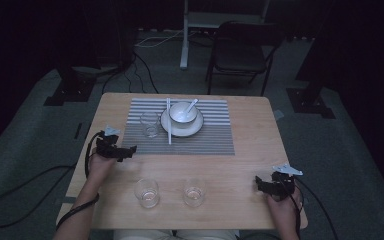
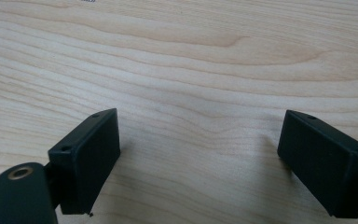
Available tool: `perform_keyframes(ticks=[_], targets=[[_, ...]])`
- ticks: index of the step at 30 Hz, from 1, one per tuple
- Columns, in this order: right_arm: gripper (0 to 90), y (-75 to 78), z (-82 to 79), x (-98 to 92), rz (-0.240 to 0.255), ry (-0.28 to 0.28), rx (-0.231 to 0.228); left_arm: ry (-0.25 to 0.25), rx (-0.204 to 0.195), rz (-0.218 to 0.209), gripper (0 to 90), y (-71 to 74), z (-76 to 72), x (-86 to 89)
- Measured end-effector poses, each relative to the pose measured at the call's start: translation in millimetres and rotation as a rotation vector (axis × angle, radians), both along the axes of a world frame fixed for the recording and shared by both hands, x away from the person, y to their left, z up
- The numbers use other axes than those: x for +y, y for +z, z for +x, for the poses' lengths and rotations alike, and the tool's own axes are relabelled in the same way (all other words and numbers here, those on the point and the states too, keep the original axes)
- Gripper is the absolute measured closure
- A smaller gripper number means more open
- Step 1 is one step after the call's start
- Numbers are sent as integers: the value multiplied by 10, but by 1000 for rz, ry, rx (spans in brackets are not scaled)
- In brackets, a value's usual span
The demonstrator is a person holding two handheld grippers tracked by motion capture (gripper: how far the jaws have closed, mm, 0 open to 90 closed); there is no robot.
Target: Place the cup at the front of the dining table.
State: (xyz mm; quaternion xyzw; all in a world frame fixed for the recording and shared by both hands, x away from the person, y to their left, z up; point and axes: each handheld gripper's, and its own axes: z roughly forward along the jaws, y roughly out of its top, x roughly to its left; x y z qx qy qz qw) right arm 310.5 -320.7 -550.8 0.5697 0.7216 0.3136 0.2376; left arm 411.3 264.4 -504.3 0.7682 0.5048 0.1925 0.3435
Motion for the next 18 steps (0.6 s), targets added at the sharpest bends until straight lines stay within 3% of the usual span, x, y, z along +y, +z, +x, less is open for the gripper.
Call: perform_keyframes(ticks=[11, 18], targets=[[124, 0, 0, 0, 0, 0, 0, -27, 9, -11, 0, -64, -250, 119], [123, 0, 0, 0, 0, 0, 0, -20, 3, -23, 0, -116, -442, 234]])
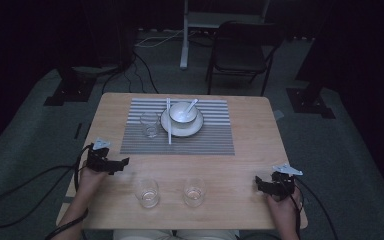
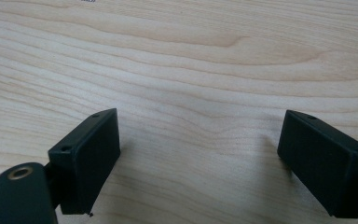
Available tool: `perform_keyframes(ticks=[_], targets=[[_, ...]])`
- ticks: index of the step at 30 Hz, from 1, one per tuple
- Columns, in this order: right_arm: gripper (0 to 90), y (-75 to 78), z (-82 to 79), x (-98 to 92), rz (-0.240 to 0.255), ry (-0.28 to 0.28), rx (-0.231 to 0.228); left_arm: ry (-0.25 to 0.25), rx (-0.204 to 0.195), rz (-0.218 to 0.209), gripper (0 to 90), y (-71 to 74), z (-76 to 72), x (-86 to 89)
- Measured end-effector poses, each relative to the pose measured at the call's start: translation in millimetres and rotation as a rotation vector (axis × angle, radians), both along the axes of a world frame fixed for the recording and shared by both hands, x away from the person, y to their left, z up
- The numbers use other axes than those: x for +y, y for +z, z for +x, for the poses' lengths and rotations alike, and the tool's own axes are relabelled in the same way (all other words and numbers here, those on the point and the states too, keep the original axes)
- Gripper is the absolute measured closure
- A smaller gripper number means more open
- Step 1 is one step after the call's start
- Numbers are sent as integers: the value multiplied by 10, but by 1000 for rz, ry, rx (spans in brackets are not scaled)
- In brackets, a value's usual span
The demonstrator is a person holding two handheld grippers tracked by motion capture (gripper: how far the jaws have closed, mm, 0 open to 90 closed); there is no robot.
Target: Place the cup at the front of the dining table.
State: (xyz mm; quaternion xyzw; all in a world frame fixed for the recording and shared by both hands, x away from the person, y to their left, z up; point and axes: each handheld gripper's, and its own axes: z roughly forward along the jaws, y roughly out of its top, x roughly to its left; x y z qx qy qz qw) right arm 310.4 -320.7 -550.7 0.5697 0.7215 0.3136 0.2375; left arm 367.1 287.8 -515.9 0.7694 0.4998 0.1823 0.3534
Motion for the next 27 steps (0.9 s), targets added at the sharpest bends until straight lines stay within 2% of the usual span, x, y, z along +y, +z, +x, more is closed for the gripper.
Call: perform_keyframes(ticks=[5, 11, 14, 19, 27], targets=[[123, 0, 0, 0, 0, 0, 0, 2, 13, -12, 0, -63, -140, 97], [123, 0, 0, 0, -1, 0, 0, 2, -4, -35, 0, -86, -337, 217], [124, 0, 0, 0, 0, 0, 0, 9, -4, -28, 0, -92, -418, 272], [124, 1, -1, 2, 1, -2, 1, 16, -11, -44, 0, -107, -567, 349], [124, 1, -1, 1, 0, -1, 1, 15, -5, -20, 0, -184, -817, 458]])
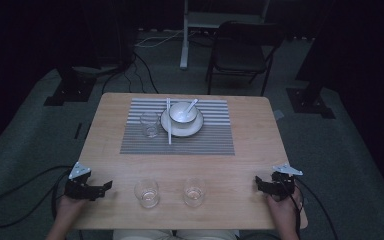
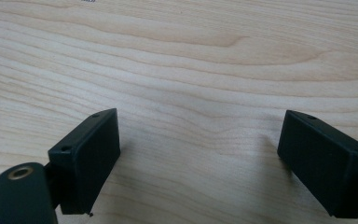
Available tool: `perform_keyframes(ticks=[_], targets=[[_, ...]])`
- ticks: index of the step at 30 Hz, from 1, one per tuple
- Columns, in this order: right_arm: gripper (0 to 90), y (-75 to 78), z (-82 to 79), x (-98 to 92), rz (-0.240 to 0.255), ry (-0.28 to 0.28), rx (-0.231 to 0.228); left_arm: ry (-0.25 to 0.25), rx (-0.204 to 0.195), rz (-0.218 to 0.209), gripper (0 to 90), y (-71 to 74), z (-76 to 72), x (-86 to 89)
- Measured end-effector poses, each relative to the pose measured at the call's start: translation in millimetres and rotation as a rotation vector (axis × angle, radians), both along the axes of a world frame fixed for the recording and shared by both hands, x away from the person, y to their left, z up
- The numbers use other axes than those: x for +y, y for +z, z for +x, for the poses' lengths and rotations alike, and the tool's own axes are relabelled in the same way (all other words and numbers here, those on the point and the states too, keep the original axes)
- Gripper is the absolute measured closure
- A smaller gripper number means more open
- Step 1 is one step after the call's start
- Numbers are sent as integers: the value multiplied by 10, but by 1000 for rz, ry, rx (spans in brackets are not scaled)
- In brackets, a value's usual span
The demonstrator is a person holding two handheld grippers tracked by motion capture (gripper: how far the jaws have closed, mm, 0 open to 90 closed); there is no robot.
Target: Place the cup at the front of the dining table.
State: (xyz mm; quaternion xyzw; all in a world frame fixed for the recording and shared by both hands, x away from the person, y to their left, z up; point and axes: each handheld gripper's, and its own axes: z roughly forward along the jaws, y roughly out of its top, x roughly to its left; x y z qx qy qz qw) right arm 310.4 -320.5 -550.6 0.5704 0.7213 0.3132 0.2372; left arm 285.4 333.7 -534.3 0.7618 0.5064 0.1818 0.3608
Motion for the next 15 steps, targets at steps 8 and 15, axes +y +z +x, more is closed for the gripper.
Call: perform_keyframes(ticks=[8, 15], targets=[[124, 0, 0, 0, 0, 0, 0, 35, 1, 0, 0, -47, -254, 118], [123, 0, 0, 0, 0, 0, 0, 63, -4, 19, 0, -90, -423, 200]])
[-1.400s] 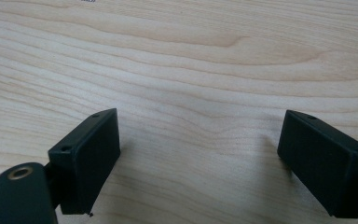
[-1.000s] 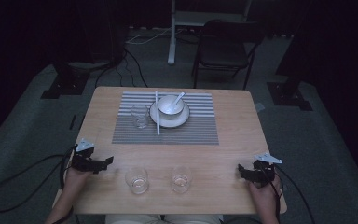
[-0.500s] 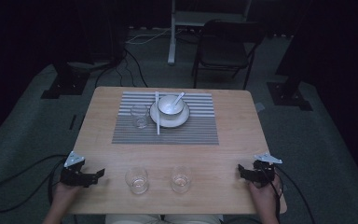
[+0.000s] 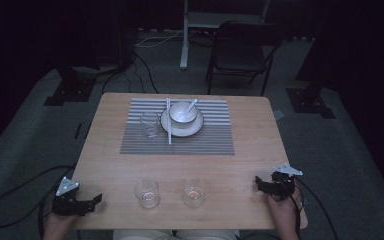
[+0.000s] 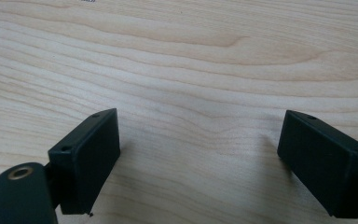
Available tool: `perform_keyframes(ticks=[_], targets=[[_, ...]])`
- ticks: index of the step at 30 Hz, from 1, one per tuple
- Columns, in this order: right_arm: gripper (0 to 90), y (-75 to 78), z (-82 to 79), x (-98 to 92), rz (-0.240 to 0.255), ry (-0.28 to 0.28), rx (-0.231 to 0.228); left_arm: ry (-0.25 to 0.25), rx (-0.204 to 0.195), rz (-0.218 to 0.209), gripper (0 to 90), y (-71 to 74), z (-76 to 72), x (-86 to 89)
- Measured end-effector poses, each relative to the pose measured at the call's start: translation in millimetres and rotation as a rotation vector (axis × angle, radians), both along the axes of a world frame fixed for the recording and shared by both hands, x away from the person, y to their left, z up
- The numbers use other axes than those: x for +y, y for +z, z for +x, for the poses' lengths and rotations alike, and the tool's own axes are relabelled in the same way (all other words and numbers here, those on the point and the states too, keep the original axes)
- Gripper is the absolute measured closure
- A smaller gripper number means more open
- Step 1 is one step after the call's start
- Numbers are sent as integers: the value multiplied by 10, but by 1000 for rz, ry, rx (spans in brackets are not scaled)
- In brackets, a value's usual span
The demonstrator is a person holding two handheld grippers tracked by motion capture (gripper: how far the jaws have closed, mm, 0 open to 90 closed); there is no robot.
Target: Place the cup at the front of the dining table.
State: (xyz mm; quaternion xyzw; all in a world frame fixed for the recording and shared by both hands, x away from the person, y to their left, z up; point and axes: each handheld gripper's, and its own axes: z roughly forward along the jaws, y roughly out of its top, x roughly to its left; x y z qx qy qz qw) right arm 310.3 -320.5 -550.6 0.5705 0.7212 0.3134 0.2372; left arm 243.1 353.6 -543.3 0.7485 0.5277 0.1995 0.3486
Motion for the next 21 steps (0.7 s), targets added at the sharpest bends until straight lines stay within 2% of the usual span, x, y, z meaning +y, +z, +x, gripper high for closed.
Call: perform_keyframes(ticks=[6, 8, 10, 13, 16, 18, 21], targets=[[123, 0, 0, 0, 0, 0, 0, 30, -19, 0, 0, 16, -109, 43], [124, 0, 0, 0, 0, 0, 0, 40, -26, 20, 0, 12, -165, 53], [123, 0, 0, 0, 0, 0, 0, 38, -33, 22, 0, 8, -207, 65], [123, 0, 0, 0, 0, 0, 0, 53, -30, 62, 0, -6, -261, 83], [123, 0, 0, 0, 0, 0, 0, 71, -23, 72, 0, -21, -282, 97], [123, 0, 0, 0, 0, 0, 0, 76, -38, 105, 0, -34, -326, 106], [123, 0, 0, 0, 0, 0, 0, 86, -55, 110, 0, -24, -363, 101]])
